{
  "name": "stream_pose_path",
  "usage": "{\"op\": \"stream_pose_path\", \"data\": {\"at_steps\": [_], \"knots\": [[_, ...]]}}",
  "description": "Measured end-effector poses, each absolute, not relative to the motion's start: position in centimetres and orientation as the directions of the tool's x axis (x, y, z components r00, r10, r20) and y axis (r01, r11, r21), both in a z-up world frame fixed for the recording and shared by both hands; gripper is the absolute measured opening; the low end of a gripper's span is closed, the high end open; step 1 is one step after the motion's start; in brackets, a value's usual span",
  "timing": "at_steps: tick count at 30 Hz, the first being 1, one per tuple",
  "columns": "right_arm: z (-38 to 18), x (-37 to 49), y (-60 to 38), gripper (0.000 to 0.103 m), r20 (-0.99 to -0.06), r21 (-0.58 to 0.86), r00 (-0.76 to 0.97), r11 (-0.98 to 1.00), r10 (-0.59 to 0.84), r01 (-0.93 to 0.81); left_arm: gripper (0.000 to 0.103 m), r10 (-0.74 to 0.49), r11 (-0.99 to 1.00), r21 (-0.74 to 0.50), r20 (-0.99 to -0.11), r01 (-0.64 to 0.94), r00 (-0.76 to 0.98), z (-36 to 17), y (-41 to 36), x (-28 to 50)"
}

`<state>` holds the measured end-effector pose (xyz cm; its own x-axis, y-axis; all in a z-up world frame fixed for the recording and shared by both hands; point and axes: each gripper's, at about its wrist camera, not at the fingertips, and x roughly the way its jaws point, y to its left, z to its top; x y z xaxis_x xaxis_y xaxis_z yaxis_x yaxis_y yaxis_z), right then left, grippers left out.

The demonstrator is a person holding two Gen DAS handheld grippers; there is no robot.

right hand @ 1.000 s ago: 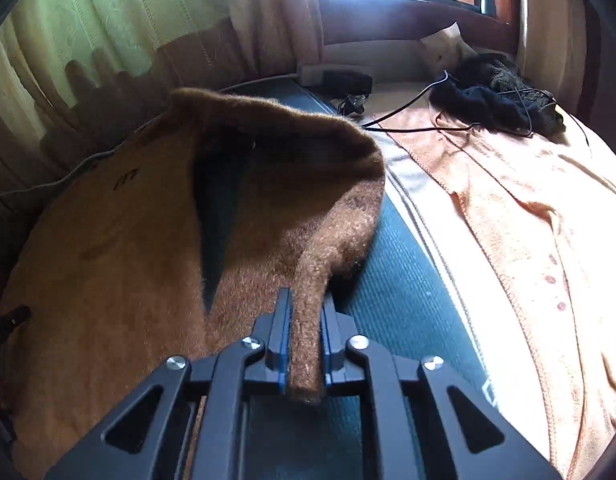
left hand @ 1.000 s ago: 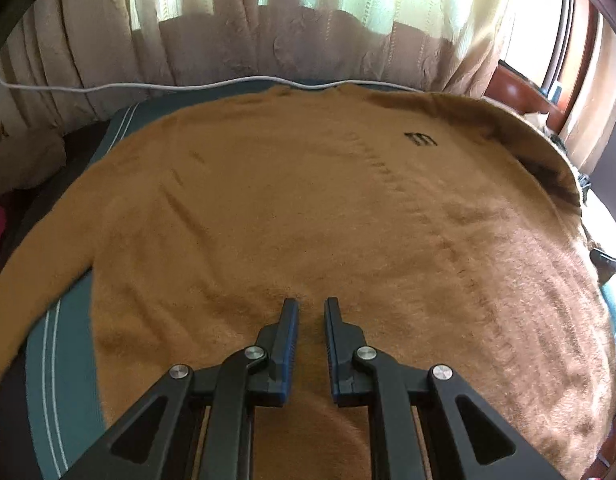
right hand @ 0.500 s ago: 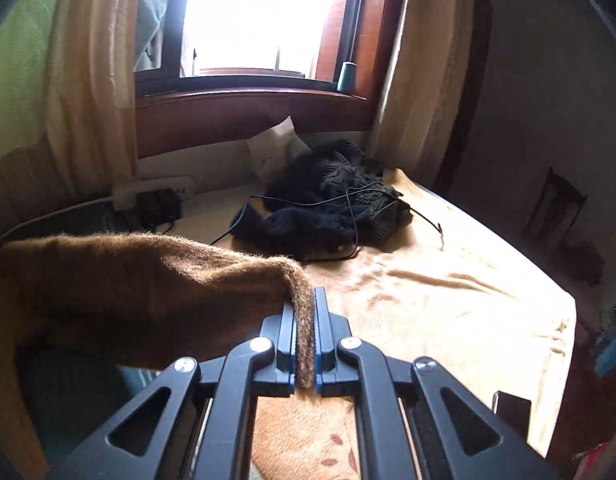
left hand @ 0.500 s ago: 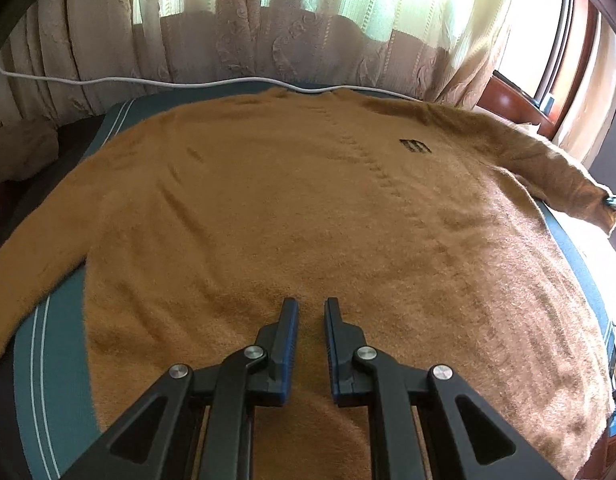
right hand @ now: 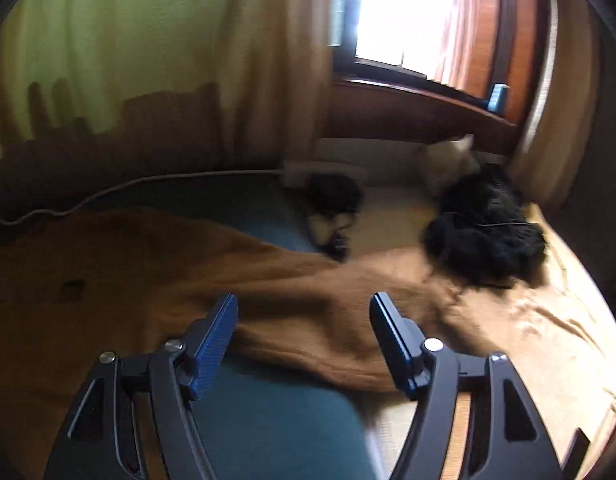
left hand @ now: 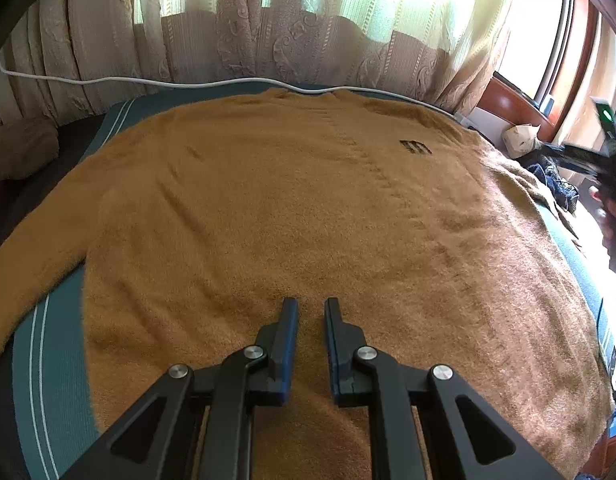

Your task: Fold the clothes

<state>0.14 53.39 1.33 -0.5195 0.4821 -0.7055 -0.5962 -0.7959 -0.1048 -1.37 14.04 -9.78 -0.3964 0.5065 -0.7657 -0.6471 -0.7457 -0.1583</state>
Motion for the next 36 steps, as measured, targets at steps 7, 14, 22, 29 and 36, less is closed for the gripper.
{"op": "stream_pose_path", "data": {"at_steps": [7,14,22,29,36], "knots": [[-3.1,-11.0,47.7,0.072,-0.816,-0.006,-0.531,-0.922,0.228,-0.387,0.014,0.530,-0.741,-0.198,-0.760,-0.642,-0.377,-9.8,13.6,-1.7],[-5.5,-16.8,46.0,0.079,-0.841,-0.010,-0.507,-0.942,0.189,-0.336,0.014,0.534,-0.739,-0.205,-0.759,-0.641,-0.372,-9.8,13.6,-1.8],[-4.4,-15.5,45.0,0.080,-0.851,0.004,-0.501,-0.952,0.157,-0.306,0.014,0.531,-0.739,-0.200,-0.761,-0.644,-0.373,-9.8,13.6,-1.7],[-1.7,-7.2,38.5,0.080,-0.825,-0.001,-0.563,-0.998,0.033,-0.056,0.014,0.485,-0.733,-0.112,-0.778,-0.671,-0.399,-8.8,12.8,0.1],[-1.8,1.8,32.5,0.080,-0.834,0.012,-0.547,-0.993,-0.075,0.117,0.014,0.470,-0.718,-0.021,-0.752,-0.696,-0.462,-6.5,7.9,3.8]]}}
